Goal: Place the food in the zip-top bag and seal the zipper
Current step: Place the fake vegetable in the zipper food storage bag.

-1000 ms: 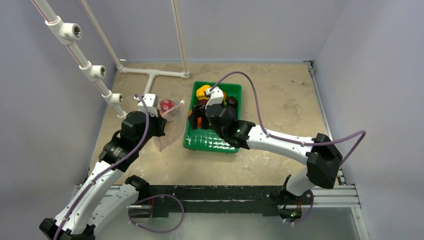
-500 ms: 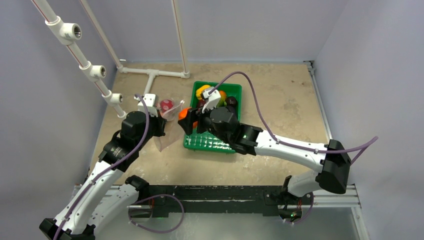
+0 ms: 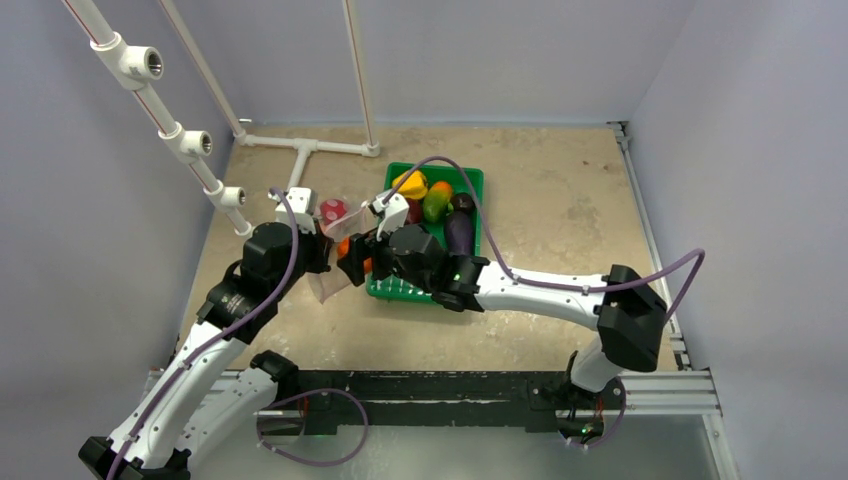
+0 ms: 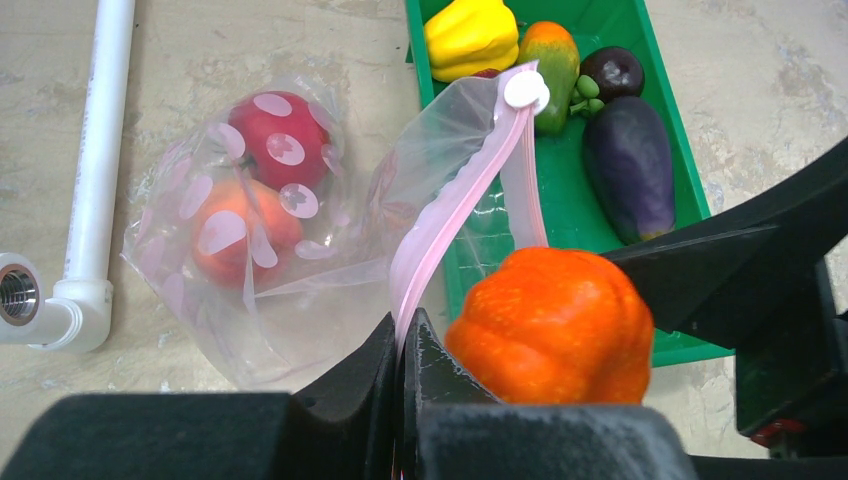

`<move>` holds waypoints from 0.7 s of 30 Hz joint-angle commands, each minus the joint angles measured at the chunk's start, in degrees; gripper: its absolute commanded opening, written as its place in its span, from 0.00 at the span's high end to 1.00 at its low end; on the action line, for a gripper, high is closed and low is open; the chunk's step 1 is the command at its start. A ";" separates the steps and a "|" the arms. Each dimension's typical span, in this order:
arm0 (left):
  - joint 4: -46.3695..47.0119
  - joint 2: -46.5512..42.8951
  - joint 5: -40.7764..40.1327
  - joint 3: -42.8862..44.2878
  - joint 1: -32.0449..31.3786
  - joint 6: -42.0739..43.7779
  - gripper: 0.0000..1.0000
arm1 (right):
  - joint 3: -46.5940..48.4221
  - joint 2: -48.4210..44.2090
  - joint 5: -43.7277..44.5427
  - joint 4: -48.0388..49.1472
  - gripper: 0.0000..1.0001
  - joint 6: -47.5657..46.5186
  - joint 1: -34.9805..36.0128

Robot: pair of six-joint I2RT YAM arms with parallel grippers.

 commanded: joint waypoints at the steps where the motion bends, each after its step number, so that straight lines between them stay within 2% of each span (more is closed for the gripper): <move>1: 1.59 -0.43 0.31 0.14 0.13 0.25 1.00 | 3.56 0.82 -0.42 3.89 0.45 -1.02 0.45; 12: 1.51 -0.35 0.49 0.13 0.16 0.32 1.00 | 7.15 5.29 1.48 2.01 0.19 -0.49 0.60; 17: 1.51 -0.28 0.58 0.07 0.18 0.35 1.00 | 8.84 5.86 1.92 1.41 0.14 -0.48 0.62; 21: 1.51 -0.35 0.52 0.06 0.11 0.35 1.00 | 9.51 5.66 1.63 1.36 0.14 -0.73 0.71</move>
